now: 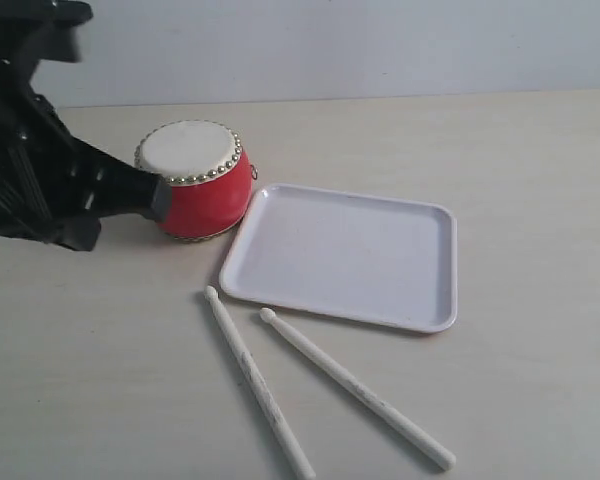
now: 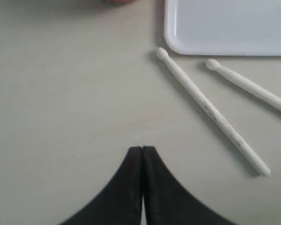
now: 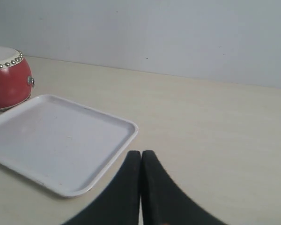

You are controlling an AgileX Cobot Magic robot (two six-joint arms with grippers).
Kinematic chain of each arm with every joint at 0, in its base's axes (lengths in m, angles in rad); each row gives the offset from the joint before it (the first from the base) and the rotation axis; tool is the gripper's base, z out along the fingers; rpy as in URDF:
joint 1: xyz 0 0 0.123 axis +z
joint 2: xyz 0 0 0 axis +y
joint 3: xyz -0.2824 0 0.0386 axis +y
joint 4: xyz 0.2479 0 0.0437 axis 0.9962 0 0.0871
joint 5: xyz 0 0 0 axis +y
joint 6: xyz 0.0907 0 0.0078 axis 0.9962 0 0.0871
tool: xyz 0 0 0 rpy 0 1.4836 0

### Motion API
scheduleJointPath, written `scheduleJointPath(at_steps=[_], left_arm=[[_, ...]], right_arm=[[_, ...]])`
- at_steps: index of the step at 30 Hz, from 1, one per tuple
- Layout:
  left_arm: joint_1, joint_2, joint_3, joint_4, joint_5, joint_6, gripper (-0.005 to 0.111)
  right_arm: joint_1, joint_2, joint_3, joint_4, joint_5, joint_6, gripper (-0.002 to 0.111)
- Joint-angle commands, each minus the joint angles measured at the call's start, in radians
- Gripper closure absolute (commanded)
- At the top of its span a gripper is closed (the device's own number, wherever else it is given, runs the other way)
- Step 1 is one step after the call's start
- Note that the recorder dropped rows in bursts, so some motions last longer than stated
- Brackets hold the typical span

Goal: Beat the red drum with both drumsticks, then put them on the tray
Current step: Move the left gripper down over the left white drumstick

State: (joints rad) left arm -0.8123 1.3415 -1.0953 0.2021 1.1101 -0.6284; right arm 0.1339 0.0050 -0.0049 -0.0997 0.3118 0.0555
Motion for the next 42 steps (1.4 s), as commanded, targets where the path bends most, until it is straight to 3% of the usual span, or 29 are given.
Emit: scheduleJointPath(at_steps=[1, 6, 13, 23, 28, 34, 38, 39, 42], left_arm=[[-0.027, 0.034, -0.012, -0.153, -0.116, -0.021, 0.107], [-0.026, 0.088, -0.012, -0.391, -0.177, -0.004, 0.107], [-0.026, 0.206, 0.037, -0.452, -0.176, 0.045, 0.107], [-0.026, 0.368, 0.053, -0.448, -0.323, 0.053, 0.107], [-0.043, 0.423, 0.057, -0.415, -0.441, -0.099, 0.107], [-0.092, 0.476, 0.057, -0.202, -0.391, -0.292, 0.106], [-0.092, 0.484, 0.057, -0.193, -0.341, -0.306, 0.089], [-0.092, 0.484, 0.057, -0.202, -0.338, -0.329, 0.073], [-0.094, 0.484, 0.057, -0.218, -0.358, -0.337, 0.050]], right_arm=[[-0.006, -0.005, 0.005, -0.003, -0.003, -0.002, 0.108], [-0.006, -0.005, 0.005, -0.003, -0.003, -0.002, 0.108], [-0.006, -0.005, 0.005, -0.003, -0.003, -0.002, 0.108], [-0.006, -0.005, 0.005, -0.003, -0.003, -0.002, 0.108], [-0.006, -0.005, 0.005, -0.003, -0.003, -0.002, 0.108], [-0.006, -0.005, 0.005, -0.003, -0.003, -0.002, 0.108], [-0.006, -0.005, 0.005, -0.003, -0.003, -0.002, 0.108], [-0.006, -0.005, 0.005, -0.003, -0.003, -0.002, 0.108], [-0.006, -0.005, 0.005, -0.003, -0.003, -0.002, 0.108]])
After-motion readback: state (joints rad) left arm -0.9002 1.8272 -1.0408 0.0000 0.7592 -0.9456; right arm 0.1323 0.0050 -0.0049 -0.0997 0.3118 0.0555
